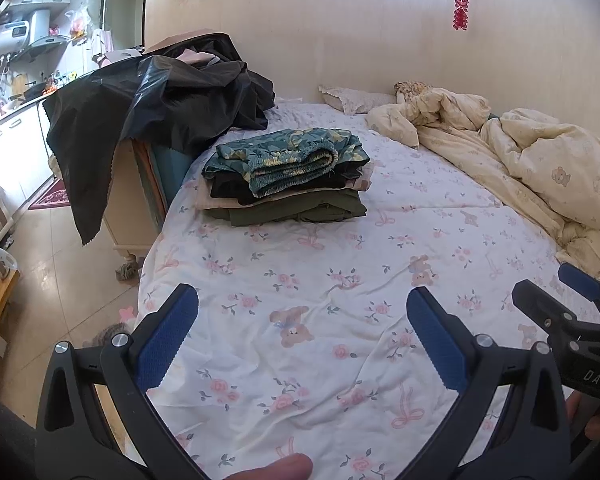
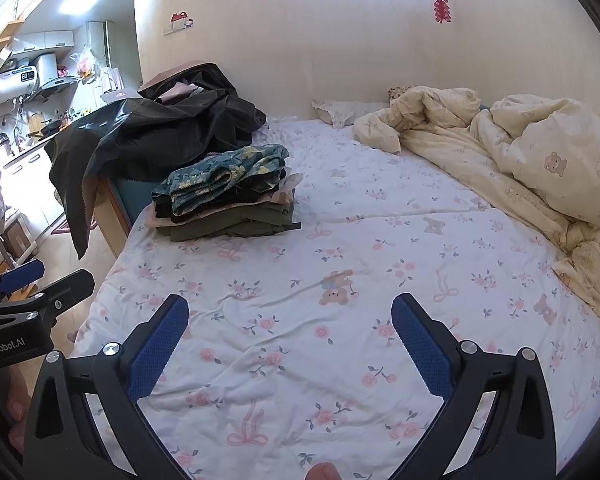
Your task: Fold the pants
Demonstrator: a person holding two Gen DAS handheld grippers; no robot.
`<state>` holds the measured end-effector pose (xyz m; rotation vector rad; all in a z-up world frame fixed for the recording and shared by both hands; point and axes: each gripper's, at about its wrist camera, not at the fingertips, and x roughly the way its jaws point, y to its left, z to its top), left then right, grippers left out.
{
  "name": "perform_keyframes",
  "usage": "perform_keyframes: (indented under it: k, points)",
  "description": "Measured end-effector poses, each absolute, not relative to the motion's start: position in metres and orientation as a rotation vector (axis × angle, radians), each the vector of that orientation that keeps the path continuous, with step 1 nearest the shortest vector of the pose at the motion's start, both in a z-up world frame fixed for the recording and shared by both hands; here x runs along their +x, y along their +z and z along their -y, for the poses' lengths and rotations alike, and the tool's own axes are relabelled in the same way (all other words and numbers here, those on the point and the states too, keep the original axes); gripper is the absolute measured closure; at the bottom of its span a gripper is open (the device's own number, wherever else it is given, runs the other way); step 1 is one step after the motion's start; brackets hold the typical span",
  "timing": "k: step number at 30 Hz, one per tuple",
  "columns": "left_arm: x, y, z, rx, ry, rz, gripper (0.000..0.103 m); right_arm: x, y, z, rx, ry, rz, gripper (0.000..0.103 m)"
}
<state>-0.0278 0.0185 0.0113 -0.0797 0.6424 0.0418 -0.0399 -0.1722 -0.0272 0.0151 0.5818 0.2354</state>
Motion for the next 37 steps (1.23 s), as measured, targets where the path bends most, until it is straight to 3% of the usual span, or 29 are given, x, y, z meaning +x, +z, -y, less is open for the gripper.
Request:
perform_keyframes:
  k: [37]
  points:
    - [-0.0297,0.0147,-0.0173,-0.083,0.054,-0.634,0.000,-0.0396,-0.0226,0.1723,-0.009,0.252,-0.574,0.000]
